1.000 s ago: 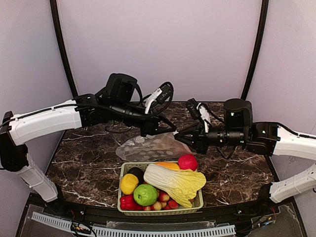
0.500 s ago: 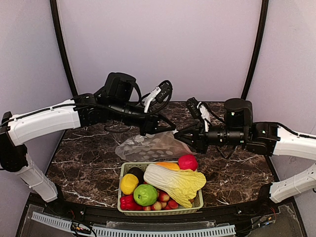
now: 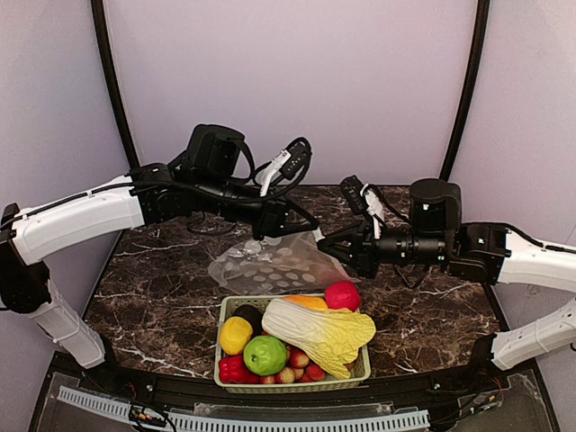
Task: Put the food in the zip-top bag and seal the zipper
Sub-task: Unzip the zipper from the zipper food storage bag.
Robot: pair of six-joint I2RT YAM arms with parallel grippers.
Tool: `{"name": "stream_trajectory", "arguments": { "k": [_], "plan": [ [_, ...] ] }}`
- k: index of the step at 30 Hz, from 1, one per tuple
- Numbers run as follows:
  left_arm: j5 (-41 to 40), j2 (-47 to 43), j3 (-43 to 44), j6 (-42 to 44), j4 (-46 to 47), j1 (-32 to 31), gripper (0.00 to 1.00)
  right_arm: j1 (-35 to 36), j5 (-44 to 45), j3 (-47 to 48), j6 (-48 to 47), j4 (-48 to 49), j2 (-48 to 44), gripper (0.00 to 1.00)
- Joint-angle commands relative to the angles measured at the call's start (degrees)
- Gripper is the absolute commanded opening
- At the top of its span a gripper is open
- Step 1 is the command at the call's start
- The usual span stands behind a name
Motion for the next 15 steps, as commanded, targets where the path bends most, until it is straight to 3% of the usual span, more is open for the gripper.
{"name": "stream_trajectory", "arguments": {
  "k": [1,15],
  "plan": [
    [-1.50,-3.18,3.38,0.45,2.02,1.80,0.01,-0.21,-0.20,-1.84,0.31,-5.09,-0.05,0.00],
    [-3.22,-4.32,3.44,0.18,1.72,3.22,0.01,-0.25,-0.25,-1.75,0.31,-5.05,0.95,0.00]
  ]
}}
